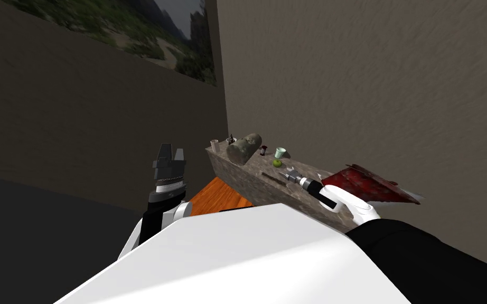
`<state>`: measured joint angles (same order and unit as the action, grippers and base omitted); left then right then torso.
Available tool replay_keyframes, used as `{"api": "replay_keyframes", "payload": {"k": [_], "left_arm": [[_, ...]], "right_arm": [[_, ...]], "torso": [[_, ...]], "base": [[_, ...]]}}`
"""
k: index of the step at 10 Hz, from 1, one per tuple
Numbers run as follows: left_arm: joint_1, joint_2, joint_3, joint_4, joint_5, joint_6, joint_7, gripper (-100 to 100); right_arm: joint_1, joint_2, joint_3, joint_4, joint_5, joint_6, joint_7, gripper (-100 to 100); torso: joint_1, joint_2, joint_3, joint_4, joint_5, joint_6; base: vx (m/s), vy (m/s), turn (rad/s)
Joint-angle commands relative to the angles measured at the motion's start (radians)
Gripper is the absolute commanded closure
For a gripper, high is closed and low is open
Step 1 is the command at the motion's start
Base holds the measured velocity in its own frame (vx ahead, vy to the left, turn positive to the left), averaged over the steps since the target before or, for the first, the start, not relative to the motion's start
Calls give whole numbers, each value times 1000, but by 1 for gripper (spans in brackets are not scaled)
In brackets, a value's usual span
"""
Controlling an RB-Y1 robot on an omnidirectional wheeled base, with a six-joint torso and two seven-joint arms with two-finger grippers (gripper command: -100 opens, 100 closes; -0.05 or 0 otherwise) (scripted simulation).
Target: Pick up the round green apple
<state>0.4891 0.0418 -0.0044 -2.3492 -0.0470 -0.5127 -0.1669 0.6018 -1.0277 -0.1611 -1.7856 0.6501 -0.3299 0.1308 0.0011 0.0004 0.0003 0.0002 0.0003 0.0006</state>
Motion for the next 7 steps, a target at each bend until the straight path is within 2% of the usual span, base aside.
{"api": "replay_keyframes", "payload": {"k": [1, 6, 7], "left_arm": [[0, 0, 0, 0, 0, 0, 0, 0], [0, 0, 0, 0, 0, 0, 0, 0], [0, 0, 0, 0, 0, 0, 0, 0]], "right_arm": [[17, -40, -6, 24, 29, 2, 12, -100], [80, -157, -21, 107, 130, 2, 49, -100], [80, -157, -21, 107, 130, 2, 49, -100]], "torso": [[0, 0, 0, 0, 0, 0], [1, -3, -2, -1, 0, 0], [0, -4, -2, -1, 0, 1]], "base": [[3, 37, 205], [43, 36, 160], [53, 23, 28]]}}
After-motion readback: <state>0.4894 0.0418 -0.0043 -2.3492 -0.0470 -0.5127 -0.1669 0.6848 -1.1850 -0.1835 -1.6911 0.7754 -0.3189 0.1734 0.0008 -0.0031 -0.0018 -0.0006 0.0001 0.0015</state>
